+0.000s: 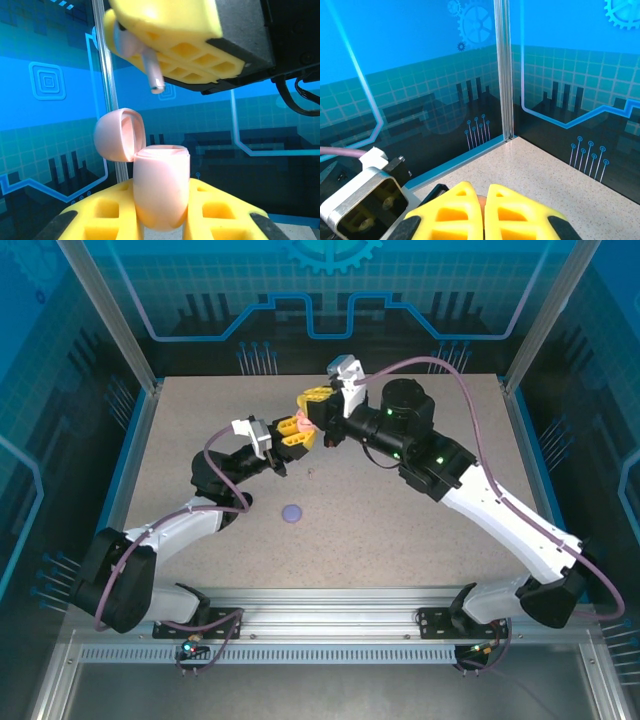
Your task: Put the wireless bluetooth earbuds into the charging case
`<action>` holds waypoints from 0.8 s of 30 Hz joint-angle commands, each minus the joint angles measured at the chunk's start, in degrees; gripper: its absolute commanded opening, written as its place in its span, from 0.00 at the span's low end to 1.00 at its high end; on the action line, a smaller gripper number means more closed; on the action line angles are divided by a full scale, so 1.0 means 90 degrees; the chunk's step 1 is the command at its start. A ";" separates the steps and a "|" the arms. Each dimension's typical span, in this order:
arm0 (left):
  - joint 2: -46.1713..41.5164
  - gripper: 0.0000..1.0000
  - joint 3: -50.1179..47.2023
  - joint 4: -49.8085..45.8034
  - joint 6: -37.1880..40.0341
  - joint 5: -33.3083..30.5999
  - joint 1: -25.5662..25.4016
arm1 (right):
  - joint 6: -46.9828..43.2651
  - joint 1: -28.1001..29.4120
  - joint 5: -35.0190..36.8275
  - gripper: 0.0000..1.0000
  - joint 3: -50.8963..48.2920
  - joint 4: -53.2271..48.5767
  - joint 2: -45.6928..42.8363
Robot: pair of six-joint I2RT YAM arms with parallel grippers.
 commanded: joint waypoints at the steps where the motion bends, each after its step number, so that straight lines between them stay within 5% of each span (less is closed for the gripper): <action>1: 0.0013 0.00 0.0211 0.0238 -0.0017 0.0190 -0.0043 | 0.0057 0.0053 -0.0015 0.06 -0.0256 0.0175 -0.0320; 24: 0.0022 0.00 0.0336 0.0135 -0.0145 0.0292 -0.0044 | 0.0087 0.0041 0.0022 0.05 -0.0618 0.0320 -0.0219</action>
